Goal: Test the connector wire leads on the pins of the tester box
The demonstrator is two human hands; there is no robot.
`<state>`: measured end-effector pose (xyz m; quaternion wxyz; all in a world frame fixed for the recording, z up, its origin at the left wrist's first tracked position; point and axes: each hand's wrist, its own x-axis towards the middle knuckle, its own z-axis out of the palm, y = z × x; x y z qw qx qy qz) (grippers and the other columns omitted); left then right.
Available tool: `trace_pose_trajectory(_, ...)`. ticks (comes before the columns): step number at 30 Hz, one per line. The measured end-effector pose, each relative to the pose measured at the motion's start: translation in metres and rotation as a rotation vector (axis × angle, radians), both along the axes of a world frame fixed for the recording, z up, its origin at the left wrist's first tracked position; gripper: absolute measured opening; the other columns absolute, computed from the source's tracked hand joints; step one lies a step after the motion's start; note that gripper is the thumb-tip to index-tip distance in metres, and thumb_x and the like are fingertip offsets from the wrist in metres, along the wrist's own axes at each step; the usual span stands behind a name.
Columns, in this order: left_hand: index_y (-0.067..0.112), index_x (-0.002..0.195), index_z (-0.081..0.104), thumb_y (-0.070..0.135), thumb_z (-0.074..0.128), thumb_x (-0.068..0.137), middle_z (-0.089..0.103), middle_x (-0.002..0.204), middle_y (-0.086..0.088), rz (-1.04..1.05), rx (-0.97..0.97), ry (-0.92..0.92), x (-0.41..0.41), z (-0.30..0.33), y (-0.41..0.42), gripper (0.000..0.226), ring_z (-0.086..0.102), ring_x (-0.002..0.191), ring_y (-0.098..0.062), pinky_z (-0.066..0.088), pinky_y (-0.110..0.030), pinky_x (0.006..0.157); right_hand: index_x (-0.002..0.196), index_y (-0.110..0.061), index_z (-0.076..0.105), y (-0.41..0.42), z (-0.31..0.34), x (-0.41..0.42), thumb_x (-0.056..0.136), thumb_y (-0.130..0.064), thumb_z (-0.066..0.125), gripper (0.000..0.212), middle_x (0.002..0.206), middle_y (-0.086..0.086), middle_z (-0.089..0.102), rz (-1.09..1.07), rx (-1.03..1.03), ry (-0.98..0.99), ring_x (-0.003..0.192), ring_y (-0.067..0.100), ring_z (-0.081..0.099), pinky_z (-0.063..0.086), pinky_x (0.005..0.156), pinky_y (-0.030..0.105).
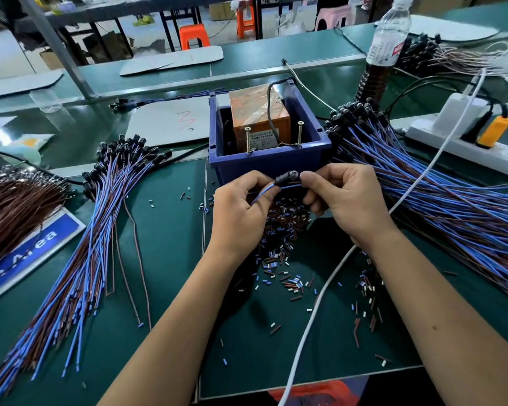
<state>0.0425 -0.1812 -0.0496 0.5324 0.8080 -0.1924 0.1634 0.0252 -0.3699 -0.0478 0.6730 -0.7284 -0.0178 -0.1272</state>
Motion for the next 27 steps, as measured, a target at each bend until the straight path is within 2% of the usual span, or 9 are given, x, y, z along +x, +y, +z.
trace_pose_trajectory(2, 0.014, 0.079, 0.066, 0.016, 0.068, 0.094, 0.057, 0.065, 0.002, 0.026, -0.056, 0.018, 0.001, 0.000, 0.002, 0.016, 0.048, 0.063, -0.007, 0.040, -0.029, 0.059, 0.077, -0.010, 0.075, -0.004, 0.001, 0.000, 0.095, -0.026, 0.077, 0.024, 0.062, 0.007, 0.070, -0.042, 0.058, -0.023, 0.047, 0.016, 0.058, 0.049, 0.048, 0.023)
trace_pose_trajectory(4, 0.007, 0.081, 0.067, 0.021, 0.066, 0.095, 0.059, 0.069, -0.013, 0.044, -0.101, 0.009, 0.001, 0.000, 0.003, 0.021, 0.051, 0.063, -0.025, 0.041, -0.037, 0.060, 0.078, -0.011, 0.075, -0.007, 0.002, 0.000, 0.094, -0.027, 0.077, 0.023, 0.062, 0.007, 0.070, -0.077, 0.072, -0.018, 0.046, 0.015, 0.055, 0.046, 0.045, 0.024)
trace_pose_trajectory(5, 0.006, 0.081, 0.067, 0.022, 0.066, 0.095, 0.060, 0.070, -0.015, 0.047, -0.107, 0.002, 0.001, 0.000, 0.003, 0.022, 0.052, 0.064, -0.028, 0.042, -0.038, 0.061, 0.079, -0.013, 0.075, -0.006, 0.002, 0.000, 0.094, -0.028, 0.077, 0.022, 0.062, 0.007, 0.070, -0.078, 0.060, -0.008, 0.046, 0.015, 0.053, 0.044, 0.043, 0.024)
trace_pose_trajectory(8, 0.013, 0.078, 0.066, 0.016, 0.068, 0.094, 0.060, 0.067, -0.002, 0.056, -0.120, 0.015, -0.001, 0.002, 0.001, 0.016, 0.051, 0.065, -0.013, 0.043, -0.032, 0.064, 0.086, -0.014, 0.077, 0.003, 0.000, -0.001, 0.095, -0.034, 0.075, 0.021, 0.066, 0.007, 0.070, 0.001, 0.088, 0.016, 0.044, 0.013, 0.047, 0.036, 0.038, 0.022)
trace_pose_trajectory(10, 0.019, 0.077, 0.065, 0.013, 0.070, 0.094, 0.057, 0.066, 0.009, 0.055, -0.118, 0.024, -0.001, 0.002, 0.001, 0.019, 0.050, 0.066, -0.006, 0.042, -0.026, 0.064, 0.087, -0.014, 0.078, 0.010, 0.000, -0.002, 0.091, -0.035, 0.076, 0.022, 0.067, 0.006, 0.069, 0.044, 0.125, -0.002, 0.045, 0.012, 0.047, 0.036, 0.038, 0.022)
trace_pose_trajectory(13, 0.019, 0.076, 0.064, 0.008, 0.071, 0.094, 0.058, 0.067, 0.009, 0.042, -0.130, 0.025, 0.000, 0.002, 0.001, 0.022, 0.050, 0.066, -0.005, 0.042, -0.023, 0.064, 0.082, -0.017, 0.079, 0.012, 0.001, -0.003, 0.090, -0.021, 0.079, 0.009, 0.066, 0.006, 0.068, 0.048, 0.176, -0.041, 0.046, 0.011, 0.048, 0.039, 0.041, 0.021)
trace_pose_trajectory(15, 0.017, 0.076, 0.065, 0.011, 0.070, 0.093, 0.057, 0.067, 0.008, 0.035, -0.135, 0.010, -0.001, 0.003, 0.002, 0.019, 0.049, 0.065, -0.006, 0.042, -0.023, 0.063, 0.081, -0.016, 0.078, 0.010, 0.001, -0.002, 0.092, -0.015, 0.077, 0.011, 0.067, 0.006, 0.067, 0.030, 0.223, -0.044, 0.046, 0.011, 0.049, 0.040, 0.042, 0.021)
trace_pose_trajectory(21, 0.021, 0.076, 0.065, 0.006, 0.071, 0.094, 0.056, 0.064, 0.014, 0.020, -0.131, 0.026, -0.001, 0.004, 0.002, 0.024, 0.050, 0.064, -0.002, 0.041, -0.020, 0.063, 0.088, -0.019, 0.082, 0.012, -0.001, -0.003, 0.080, -0.029, 0.081, 0.013, 0.073, 0.006, 0.071, 0.082, 0.288, -0.001, 0.049, 0.011, 0.052, 0.044, 0.042, 0.023)
trace_pose_trajectory(27, 0.016, 0.079, 0.069, 0.005, 0.069, 0.094, 0.058, 0.065, 0.013, 0.014, -0.125, 0.002, -0.005, 0.005, 0.000, 0.018, 0.051, 0.063, -0.002, 0.041, -0.017, 0.063, 0.089, -0.018, 0.081, 0.013, -0.003, -0.002, 0.089, -0.019, 0.079, 0.002, 0.073, 0.006, 0.070, 0.060, 0.250, -0.053, 0.051, 0.011, 0.053, 0.045, 0.045, 0.022)
